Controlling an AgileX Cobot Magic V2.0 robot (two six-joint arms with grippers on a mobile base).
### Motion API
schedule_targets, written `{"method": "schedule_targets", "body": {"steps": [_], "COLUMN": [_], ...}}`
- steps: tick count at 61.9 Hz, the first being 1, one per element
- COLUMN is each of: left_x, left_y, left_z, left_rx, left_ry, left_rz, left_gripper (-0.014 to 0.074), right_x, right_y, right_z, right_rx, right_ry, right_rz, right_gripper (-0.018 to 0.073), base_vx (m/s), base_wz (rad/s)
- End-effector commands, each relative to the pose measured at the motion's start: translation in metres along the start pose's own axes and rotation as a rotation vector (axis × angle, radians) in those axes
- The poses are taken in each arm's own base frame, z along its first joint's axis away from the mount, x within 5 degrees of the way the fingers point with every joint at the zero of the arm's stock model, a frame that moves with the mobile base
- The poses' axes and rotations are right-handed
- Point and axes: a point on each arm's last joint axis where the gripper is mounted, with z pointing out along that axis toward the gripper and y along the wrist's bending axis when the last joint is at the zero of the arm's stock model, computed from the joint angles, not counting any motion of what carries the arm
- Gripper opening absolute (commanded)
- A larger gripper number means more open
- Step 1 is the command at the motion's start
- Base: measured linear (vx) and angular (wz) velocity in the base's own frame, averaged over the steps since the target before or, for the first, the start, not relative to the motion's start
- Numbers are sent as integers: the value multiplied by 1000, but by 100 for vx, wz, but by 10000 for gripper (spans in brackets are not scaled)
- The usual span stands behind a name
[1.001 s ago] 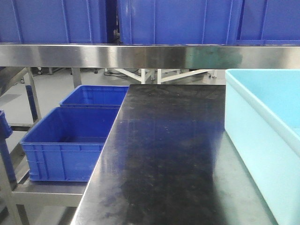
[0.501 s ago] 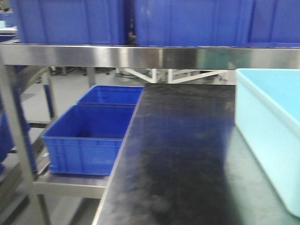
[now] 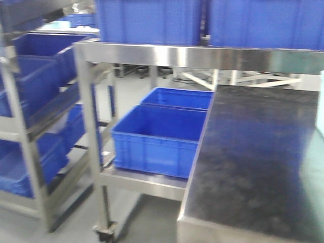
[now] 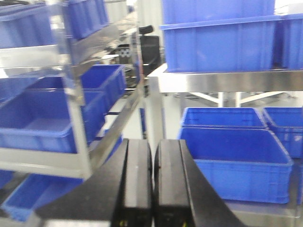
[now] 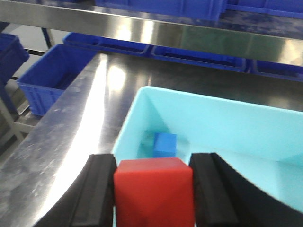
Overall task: Pick red cube and place on left shelf
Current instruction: 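Drive the base away from the table holding the red cube in the right gripper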
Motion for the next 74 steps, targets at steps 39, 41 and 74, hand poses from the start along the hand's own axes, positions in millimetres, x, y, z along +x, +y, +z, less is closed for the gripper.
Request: {"method": "schedule_targets", "body": {"steps": [39,41,74], "left_x": [0,0,0], "left_y": [1,1,1], "left_z": [1,1,1], "left_rx": [-14,-14,-14], "left_ry": [-55,-55,-55], "left_rz": [-10,-10,-10], "left_gripper": [106,106,106], "right_x": [-16,-16,-16], "right_y": [1,1,1], "right_z": [-4,-4,-4], "right_rx": [-6,-6,-6], "right_ry": [-108,-108,-108], "right_rz": [-11,-11,-11], "right_gripper": [57,57,57], "base_vx": [-17,-21,-20], "base_wz": [34,34,40]}}
